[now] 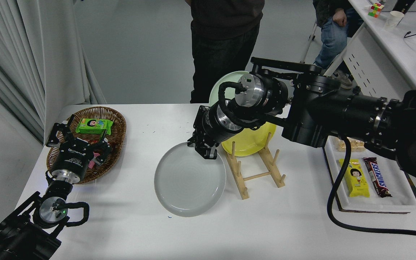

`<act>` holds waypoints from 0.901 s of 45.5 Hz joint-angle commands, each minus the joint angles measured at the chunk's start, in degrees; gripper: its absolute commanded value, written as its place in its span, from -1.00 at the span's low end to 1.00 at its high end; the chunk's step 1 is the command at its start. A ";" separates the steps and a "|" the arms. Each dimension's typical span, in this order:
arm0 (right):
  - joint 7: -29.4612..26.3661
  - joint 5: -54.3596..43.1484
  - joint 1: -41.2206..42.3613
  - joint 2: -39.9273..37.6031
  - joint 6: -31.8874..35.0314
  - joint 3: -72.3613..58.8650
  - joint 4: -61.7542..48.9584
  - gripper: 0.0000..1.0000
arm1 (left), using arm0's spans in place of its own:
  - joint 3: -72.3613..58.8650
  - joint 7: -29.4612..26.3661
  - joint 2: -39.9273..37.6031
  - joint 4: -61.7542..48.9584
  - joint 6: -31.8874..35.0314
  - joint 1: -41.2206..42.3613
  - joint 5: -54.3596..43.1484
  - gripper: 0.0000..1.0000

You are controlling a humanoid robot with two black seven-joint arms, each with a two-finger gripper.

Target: Place the plate on the table

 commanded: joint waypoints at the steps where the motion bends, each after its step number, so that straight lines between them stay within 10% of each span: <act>1: -0.41 -1.19 -1.58 0.33 -3.08 0.34 -3.35 -1.00 | 0.00 0.00 0.00 0.00 0.00 0.00 -0.03 0.96; 41: -7.88 -0.93 -5.80 0.33 -4.05 6.41 -3.53 -1.00 | 0.00 0.00 0.00 0.00 0.00 0.00 -0.03 0.96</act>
